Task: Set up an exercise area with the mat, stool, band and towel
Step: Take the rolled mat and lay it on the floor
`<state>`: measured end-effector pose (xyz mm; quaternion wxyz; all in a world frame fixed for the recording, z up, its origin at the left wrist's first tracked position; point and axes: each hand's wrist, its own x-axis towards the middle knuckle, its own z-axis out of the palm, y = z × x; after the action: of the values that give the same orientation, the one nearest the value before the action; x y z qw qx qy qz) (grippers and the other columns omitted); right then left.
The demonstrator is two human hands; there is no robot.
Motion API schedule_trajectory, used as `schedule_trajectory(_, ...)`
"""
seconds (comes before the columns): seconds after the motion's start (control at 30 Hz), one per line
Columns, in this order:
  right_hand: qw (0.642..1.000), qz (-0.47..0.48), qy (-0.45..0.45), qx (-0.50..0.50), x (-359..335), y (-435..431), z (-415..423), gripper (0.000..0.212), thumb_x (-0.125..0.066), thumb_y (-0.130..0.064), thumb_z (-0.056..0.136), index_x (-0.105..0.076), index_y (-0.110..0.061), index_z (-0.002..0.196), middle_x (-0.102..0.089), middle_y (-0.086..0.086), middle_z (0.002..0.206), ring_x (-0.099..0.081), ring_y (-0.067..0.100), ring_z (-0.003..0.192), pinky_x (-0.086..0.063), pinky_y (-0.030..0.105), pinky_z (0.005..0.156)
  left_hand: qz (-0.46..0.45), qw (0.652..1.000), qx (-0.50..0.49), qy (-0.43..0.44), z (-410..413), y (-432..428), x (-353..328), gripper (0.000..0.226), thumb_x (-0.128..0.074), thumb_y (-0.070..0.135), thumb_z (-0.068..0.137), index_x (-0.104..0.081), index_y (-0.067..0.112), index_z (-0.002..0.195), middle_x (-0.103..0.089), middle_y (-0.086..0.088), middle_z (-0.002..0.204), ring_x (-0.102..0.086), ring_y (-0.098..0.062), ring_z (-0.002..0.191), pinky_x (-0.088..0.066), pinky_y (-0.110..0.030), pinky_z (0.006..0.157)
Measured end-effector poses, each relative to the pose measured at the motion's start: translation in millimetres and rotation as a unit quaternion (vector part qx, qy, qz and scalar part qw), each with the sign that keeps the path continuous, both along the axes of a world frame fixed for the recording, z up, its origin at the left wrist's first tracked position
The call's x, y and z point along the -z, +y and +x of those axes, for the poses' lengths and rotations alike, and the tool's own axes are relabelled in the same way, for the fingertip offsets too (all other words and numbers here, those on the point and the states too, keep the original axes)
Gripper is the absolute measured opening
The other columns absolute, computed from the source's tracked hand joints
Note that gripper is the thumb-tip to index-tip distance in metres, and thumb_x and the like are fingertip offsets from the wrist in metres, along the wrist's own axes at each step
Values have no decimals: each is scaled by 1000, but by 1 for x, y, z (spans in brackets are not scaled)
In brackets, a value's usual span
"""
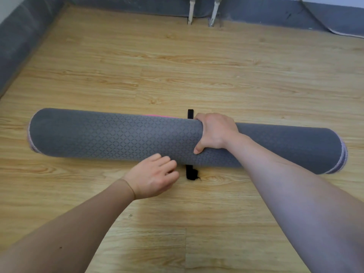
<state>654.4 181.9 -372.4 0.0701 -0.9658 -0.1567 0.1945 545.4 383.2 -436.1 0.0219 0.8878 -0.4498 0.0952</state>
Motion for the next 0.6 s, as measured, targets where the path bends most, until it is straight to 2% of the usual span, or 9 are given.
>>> schedule_trajectory(0.1, 999, 14, -15, 24, -7, -6, 6, 83, -87, -55, 47, -54, -31, 119, -65, -6, 103, -59, 23, 100, -37, 32, 70, 38, 994, -12, 99, 1, -9, 14, 8, -63, 21, 80, -61, 15, 85, -56, -3, 80, -56, -21, 59, -44, -31, 44)
schedule_trajectory(0.17, 999, 28, -15, 41, -9, -7, 10, 85, -87, -55, 47, -53, -32, 121, -65, -7, 105, -59, 22, 102, -39, 32, 72, 78, 977, -52, 194, 3, -23, 20, 30, -60, 20, 86, -58, 17, 115, -58, -7, 112, -63, -23, 70, -50, -32, 46)
schedule_trajectory(0.23, 997, 42, -14, 58, -10, -9, 13, 86, -88, -54, 46, -53, -32, 121, -65, -7, 106, -59, 22, 103, -41, 33, 75, 122, 950, -100, 269, 5, -41, 29, 53, -47, 20, 95, -31, 25, 145, -25, -5, 153, -61, -27, 96, -51, -35, 65)
schedule_trajectory(0.27, 997, 48, -15, 64, -9, -9, 12, 85, -88, -54, 46, -53, -31, 121, -65, -7, 106, -59, 22, 103, -41, 33, 75, 151, 935, -112, 301, 6, -49, 29, 59, -44, 20, 97, -19, 29, 149, -9, -1, 159, -56, -28, 107, -49, -35, 72)
schedule_trajectory(0.3, 996, 52, -16, 72, -7, -11, 13, 84, -88, -54, 47, -53, -31, 120, -65, -6, 106, -59, 22, 103, -40, 33, 75, 164, 929, -109, 315, 8, -57, 30, 62, -44, 18, 97, -14, 31, 150, -2, 2, 160, -51, -28, 114, -49, -36, 78)
schedule_trajectory(0.33, 996, 53, -21, 74, -7, -11, 14, 83, -88, -54, 47, -54, -30, 119, -65, -6, 105, -58, 22, 103, -40, 33, 74, 169, 928, -101, 316, 9, -62, 31, 61, -44, 16, 98, -15, 30, 150, -5, 1, 159, -47, -28, 117, -49, -37, 82)
schedule_trajectory(0.4, 995, 55, -34, 75, -7, -10, 15, 82, -87, -54, 47, -54, -29, 118, -65, -5, 105, -58, 23, 102, -39, 33, 74, 178, 931, -100, 302, 10, -67, 33, 50, -43, 13, 98, -28, 22, 145, -24, -4, 152, -46, -28, 117, -49, -38, 84)
schedule_trajectory(0.5, 995, 52, -54, 68, -8, -6, 16, 84, -87, -55, 48, -53, -29, 120, -64, -5, 105, -58, 22, 103, -40, 34, 75, 193, 937, -100, 274, 8, -60, 30, 37, -44, 7, 96, -44, 15, 131, -43, -8, 133, -52, -26, 108, -46, -36, 78)
schedule_trajectory(0.6, 995, 49, -72, 48, -13, 4, 12, 87, -87, -55, 49, -52, -29, 124, -63, -5, 109, -56, 22, 105, -37, 33, 73, 95, 964, -81, 235, 4, -38, 19, 30, -50, 7, 87, -53, 15, 116, -54, -6, 108, -57, -25, 91, -46, -34, 64)
